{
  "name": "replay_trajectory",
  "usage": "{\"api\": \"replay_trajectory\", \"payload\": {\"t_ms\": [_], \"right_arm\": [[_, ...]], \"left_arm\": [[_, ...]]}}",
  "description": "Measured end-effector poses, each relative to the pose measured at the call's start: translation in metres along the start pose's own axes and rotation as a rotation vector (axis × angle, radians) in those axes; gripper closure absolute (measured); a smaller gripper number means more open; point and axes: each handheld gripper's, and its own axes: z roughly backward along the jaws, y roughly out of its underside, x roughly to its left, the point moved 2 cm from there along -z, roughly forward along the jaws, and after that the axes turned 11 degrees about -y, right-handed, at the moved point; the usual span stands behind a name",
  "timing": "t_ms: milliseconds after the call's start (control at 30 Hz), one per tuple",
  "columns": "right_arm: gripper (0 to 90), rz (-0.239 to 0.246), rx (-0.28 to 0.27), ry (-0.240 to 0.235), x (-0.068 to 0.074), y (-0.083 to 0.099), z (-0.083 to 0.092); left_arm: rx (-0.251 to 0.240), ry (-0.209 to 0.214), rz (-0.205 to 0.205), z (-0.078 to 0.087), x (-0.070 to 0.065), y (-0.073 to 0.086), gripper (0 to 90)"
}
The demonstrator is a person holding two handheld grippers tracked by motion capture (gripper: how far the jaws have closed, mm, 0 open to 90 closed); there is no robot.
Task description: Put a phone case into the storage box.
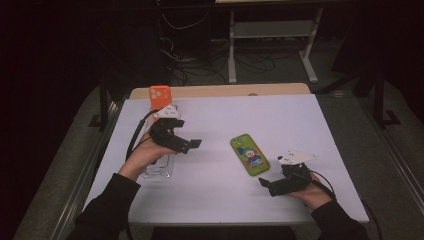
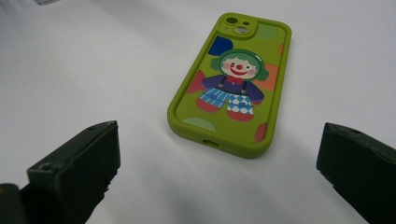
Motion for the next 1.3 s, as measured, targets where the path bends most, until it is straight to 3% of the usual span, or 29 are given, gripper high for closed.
{"api": "replay_trajectory", "payload": {"t_ms": [267, 367, 600, 667, 700, 833, 933, 1033, 1300], "right_arm": [[0.0, -0.002, 0.006, -0.001, -0.001, 0.001, 0.001], [0.0, -0.005, -0.004, -0.003, 0.001, -0.001, 0.002], [0.0, -0.002, 0.008, 0.004, 0.0, 0.0, 0.0], [0.0, -0.006, 0.011, 0.007, 0.0, -0.001, 0.0], [0.0, -0.009, 0.012, 0.009, 0.0, -0.001, 0.0], [0.0, -0.033, 0.014, 0.022, -0.001, -0.004, 0.0], [0.0, -0.051, 0.019, 0.039, -0.003, -0.007, -0.002], [0.0, -0.054, 0.022, 0.046, -0.003, -0.013, -0.004], [0.0, -0.06, -0.027, 0.063, -0.004, -0.036, -0.002]], "left_arm": [[-0.002, 0.031, -0.035, -0.006, -0.028, 0.011, 0.0], [0.016, 0.034, -0.068, -0.008, -0.039, 0.02, 0.0], [0.035, 0.034, -0.093, -0.014, -0.059, 0.043, 0.0], [0.026, 0.036, -0.082, -0.015, -0.064, 0.049, 0.0], [0.03, 0.033, -0.101, -0.015, -0.065, 0.052, 0.0], [0.022, 0.061, -0.057, -0.017, -0.072, 0.063, 0.0], [0.02, 0.061, -0.058, -0.019, -0.075, 0.066, 0.0], [0.026, 0.057, -0.087, -0.021, -0.075, 0.067, 0.0], [0.02, 0.06, -0.077, -0.021, -0.072, 0.068, 0.0]]}}
